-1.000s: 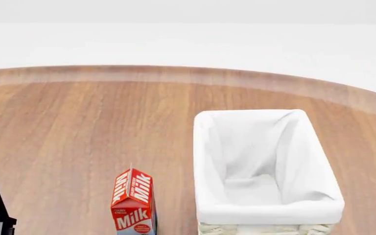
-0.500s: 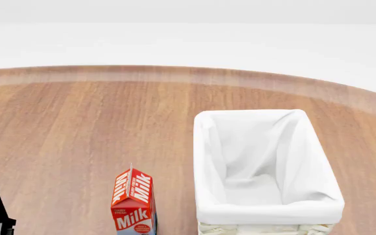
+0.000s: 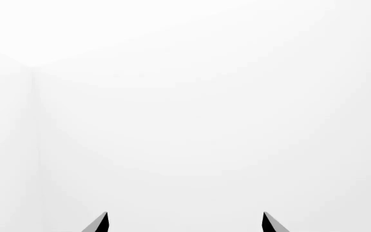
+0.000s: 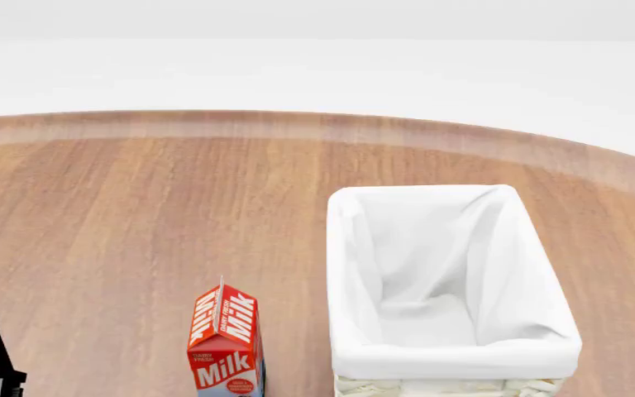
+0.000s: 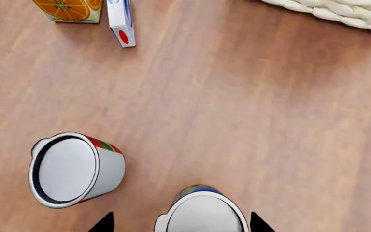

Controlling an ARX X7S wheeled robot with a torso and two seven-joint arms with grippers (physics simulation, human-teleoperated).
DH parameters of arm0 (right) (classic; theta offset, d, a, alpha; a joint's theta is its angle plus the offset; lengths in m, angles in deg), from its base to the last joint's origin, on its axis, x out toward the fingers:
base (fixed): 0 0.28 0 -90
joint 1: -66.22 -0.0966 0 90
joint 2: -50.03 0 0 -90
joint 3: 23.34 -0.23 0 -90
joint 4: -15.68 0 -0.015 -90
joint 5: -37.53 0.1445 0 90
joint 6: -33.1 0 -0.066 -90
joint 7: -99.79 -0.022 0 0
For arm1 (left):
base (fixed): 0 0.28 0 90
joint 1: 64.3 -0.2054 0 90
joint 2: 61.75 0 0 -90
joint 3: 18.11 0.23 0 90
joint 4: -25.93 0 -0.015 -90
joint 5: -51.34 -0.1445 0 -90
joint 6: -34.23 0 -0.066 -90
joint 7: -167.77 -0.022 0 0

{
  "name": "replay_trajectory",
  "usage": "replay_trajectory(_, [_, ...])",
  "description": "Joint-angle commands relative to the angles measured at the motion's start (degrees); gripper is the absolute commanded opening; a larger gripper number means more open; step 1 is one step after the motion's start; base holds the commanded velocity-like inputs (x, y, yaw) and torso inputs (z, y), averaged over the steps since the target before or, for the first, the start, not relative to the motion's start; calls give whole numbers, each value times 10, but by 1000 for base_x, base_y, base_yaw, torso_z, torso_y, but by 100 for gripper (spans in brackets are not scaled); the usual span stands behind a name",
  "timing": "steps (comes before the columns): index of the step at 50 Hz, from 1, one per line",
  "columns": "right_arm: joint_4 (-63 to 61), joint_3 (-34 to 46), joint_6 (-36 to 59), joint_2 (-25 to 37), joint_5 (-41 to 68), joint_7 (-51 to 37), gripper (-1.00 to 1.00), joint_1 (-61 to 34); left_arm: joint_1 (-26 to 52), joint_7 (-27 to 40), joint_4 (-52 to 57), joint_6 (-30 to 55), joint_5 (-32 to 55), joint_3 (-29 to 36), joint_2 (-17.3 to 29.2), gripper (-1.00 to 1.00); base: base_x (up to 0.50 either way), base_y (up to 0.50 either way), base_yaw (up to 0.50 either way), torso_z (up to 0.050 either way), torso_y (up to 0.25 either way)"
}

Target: Pick up the alphabet soup and the tomato sauce, and put them in the basket.

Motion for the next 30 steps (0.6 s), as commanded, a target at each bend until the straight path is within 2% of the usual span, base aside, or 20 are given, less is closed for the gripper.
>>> replay_trajectory(1, [11,2,-10,1,-13,12,100,8,-1,2,0,-1,1,1,1,100,0,0,0,0,0])
replay_trajectory(30, [56,4,-30,-1,-39,41,100,11,1,5,-6,-5,5,2,5,100,0,0,0,0,0])
